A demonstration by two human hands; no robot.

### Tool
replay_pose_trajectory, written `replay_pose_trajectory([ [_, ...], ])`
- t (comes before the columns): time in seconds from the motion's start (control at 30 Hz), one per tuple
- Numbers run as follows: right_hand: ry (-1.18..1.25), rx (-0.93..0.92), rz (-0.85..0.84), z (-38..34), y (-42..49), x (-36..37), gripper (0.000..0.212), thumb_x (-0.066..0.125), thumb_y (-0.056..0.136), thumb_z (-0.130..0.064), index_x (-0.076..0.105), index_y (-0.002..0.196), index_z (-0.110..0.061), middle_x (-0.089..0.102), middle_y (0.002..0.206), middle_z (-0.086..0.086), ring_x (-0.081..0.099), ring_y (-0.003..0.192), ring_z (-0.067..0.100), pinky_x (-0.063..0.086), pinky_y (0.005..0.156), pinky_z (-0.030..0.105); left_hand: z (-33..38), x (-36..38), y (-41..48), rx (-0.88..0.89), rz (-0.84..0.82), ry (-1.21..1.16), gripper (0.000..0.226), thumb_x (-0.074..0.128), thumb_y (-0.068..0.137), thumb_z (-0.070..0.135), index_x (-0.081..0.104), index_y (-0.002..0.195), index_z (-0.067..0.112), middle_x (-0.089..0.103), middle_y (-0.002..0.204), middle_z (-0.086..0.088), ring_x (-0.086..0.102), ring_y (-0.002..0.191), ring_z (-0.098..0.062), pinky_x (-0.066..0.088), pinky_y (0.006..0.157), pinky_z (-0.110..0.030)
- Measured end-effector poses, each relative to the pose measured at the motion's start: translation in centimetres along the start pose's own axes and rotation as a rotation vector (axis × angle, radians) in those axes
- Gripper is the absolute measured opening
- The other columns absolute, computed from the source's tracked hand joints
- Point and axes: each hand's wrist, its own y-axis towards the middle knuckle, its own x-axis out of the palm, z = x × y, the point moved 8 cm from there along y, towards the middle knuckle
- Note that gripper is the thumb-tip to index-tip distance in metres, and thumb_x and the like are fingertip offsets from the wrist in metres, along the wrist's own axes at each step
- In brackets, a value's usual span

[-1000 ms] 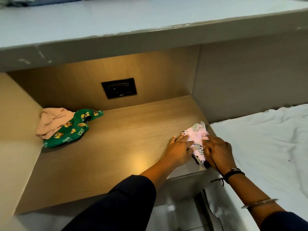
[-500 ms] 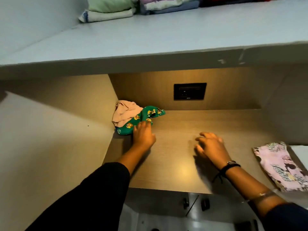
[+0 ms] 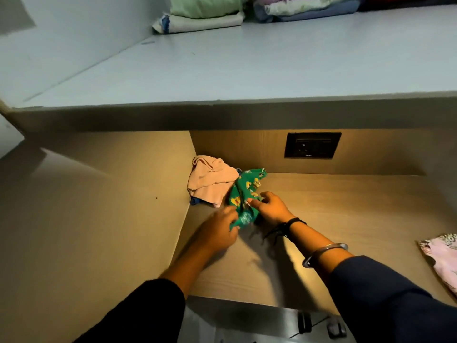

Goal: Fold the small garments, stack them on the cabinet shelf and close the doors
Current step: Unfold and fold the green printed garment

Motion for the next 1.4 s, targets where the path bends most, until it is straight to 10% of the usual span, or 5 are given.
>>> replay_pose_trajectory([
  [0.27, -0.043, 0.055, 0.045, 3.5, 0.2, 0.0, 0.018, 0.065, 0.077, -0.001, 0.059, 0.079, -0.018, 0.07, 0.095, 0.011, 0.066, 0.088, 0.03, 0.055, 0.086, 0.046, -2.1, 2.2, -4.2, -0.117, 0.007, -0.046, 0.075, 0.069, 0.063, 0.065, 0.047, 0.128, 0.032, 0.047, 0.133, 0.011, 0.049, 0.117, -0.011, 0.049, 0.095, -0.035],
  [0.6, 0.046, 0.167, 0.11, 7.5, -2.5, -4.7, 0.013, 0.061, 0.074, -0.003, 0.065, 0.065, -0.011, 0.071, 0.077, 0.015, 0.069, 0.077, 0.035, 0.059, 0.076, 0.052, -0.1, 3.1, -4.8, -0.17, -0.025, -0.321, 0.019, 0.065, 0.084, 0.025, 0.057, 0.084, 0.042, 0.059, 0.1, 0.017, 0.065, 0.093, -0.008, 0.062, 0.072, -0.03],
  [0.87, -0.603, -0.037, 0.351, 6.4, -7.9, -9.3, 0.043, 0.06, 0.084, -0.041, 0.05, 0.117, -0.016, 0.052, 0.112, 0.006, 0.054, 0.103, 0.024, 0.053, 0.079, 0.04, 4.0, 2.9, -3.8, -0.038, -0.068, -0.445, 0.017, 0.074, 0.078, 0.005, 0.064, 0.081, 0.018, 0.065, 0.093, 0.002, 0.067, 0.09, -0.016, 0.057, 0.075, -0.021],
  [1.17, -0.509, -0.63, 0.567, 1.4, -16.9, -8.6, 0.037, 0.054, 0.082, -0.052, 0.052, 0.083, -0.015, 0.05, 0.073, -0.002, 0.046, 0.062, 0.016, 0.034, 0.054, 0.024, 15.6, -2.6, 0.6, 0.077, -0.075, -0.42, 0.019, 0.062, 0.083, 0.019, 0.058, 0.065, 0.014, 0.056, 0.062, 0.006, 0.049, 0.058, -0.004, 0.041, 0.056, -0.026],
  [1.4, -0.417, -0.314, 0.667, 1.9, -16.5, -10.8, 0.101, 0.055, 0.069, -0.077, 0.029, 0.14, -0.011, 0.04, 0.139, 0.011, 0.043, 0.124, 0.025, 0.046, 0.099, 0.04, 23.5, -6.1, 3.5, 0.172, -0.013, -0.279, 0.026, 0.058, 0.08, 0.028, 0.05, 0.059, 0.016, 0.05, 0.058, 0.001, 0.047, 0.056, -0.013, 0.041, 0.053, -0.03],
])
